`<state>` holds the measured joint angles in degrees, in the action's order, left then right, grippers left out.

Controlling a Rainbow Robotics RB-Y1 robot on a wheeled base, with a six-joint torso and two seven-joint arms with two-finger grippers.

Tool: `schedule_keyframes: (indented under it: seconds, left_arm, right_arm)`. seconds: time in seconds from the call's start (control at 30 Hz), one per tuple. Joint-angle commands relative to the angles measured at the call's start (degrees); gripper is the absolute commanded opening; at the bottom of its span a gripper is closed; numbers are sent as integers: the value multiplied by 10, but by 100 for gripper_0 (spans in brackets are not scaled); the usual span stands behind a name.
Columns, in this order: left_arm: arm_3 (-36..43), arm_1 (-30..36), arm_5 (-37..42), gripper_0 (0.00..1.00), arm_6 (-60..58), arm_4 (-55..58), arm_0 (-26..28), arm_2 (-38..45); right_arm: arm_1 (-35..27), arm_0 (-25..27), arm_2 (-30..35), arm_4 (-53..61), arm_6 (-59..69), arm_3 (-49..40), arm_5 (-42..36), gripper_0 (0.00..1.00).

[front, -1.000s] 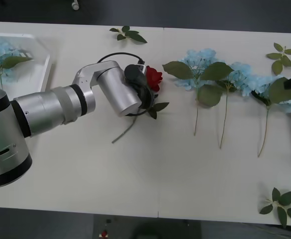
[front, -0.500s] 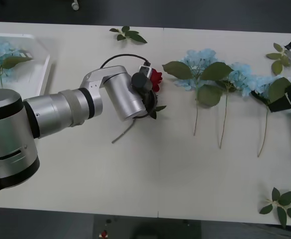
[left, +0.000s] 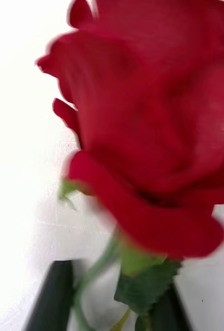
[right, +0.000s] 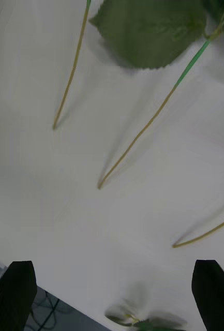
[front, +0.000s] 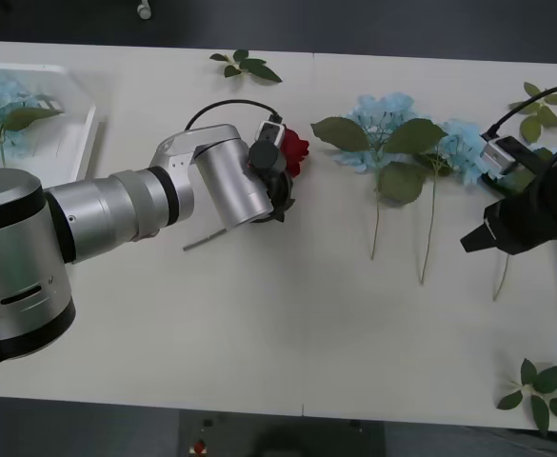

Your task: Put the red flowers into the right box and the blue flowers into the left box

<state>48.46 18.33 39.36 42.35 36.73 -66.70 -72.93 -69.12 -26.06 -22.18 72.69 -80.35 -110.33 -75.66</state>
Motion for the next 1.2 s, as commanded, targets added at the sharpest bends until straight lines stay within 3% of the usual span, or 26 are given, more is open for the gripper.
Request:
schedule_keyframes:
  seconds: [0.03,0.47,0.77,1.2]
  left_arm:
    - [3,1,0,0,-23,-5,-6,-4]
    - [13,7,-1,0,-24,-4,-4,-3]
    - [148,114,6,0,67,82,-4,39]
    - [381,310,244,0,206,258,-4,167]
  right_arm:
    - [-7,-8,29,7,8,-12,1,88]
    - [-106,-7,-44,53,5,-37,95,88]
    - [-127,-8,-44,62,5,-39,99,88]
    - [-138,-8,-17,95,5,-39,98,88]
